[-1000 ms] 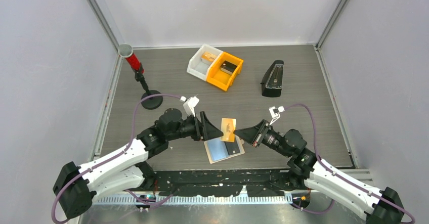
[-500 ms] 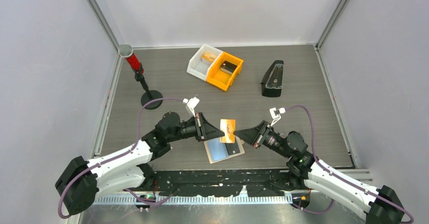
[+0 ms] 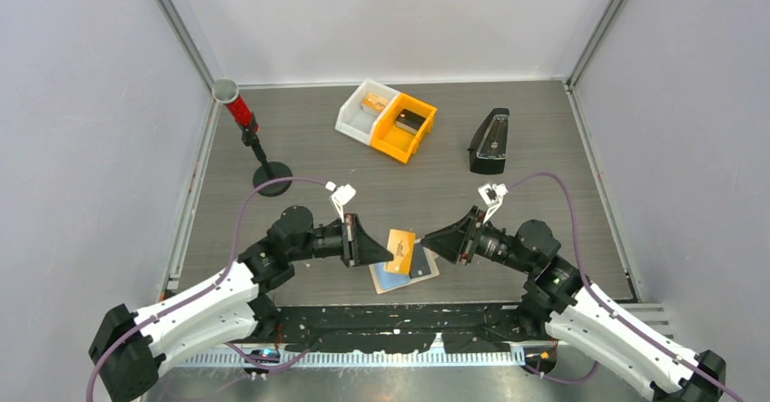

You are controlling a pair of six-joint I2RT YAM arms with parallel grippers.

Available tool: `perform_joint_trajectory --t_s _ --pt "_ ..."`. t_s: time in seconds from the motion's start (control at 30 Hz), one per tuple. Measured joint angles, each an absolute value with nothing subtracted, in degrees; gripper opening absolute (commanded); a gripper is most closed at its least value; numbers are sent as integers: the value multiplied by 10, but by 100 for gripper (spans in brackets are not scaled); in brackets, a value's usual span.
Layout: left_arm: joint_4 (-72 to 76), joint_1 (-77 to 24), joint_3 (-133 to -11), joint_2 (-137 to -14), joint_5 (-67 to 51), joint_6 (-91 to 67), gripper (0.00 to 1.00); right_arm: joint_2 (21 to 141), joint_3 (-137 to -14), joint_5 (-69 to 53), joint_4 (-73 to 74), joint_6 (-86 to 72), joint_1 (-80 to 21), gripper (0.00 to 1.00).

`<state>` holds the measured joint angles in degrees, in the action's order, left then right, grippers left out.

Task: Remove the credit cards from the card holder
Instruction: Remove the credit card from the card holder, then place the credit card in the storage box.

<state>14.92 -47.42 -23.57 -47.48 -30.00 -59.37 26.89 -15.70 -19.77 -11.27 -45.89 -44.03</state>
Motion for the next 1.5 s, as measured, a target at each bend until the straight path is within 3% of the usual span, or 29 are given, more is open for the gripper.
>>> perform_joint_trajectory --t_s 0.17,0.4,0.6,0.83,1.07,1.33,1.5 --pt "55 -474 -242 -446 -335 -531 0 292 -242 -244 -24 -371 -427 40" --pt "15 -474 -243 -449 -387 -490 0 420 -311 -349 24 -303 -426 42" --pt "6 -474 -251 -476 -415 -470 0 517 -334 -430 25 -292 -426 43" --pt "7 -474 -251 -482 -434 -460 0 553 -334 -468 13 -286 -426 43" --pt "10 -474 -251 -487 -447 -460 0 566 -334 -490 2 -281 -426 25" --pt "16 -474 -251 -488 -452 -460 0 566 -334 -507 -21 -283 -426 28" --pt "19 -474 -251 -488 -456 -460 0 571 -332 -514 -30 -285 -426 15"
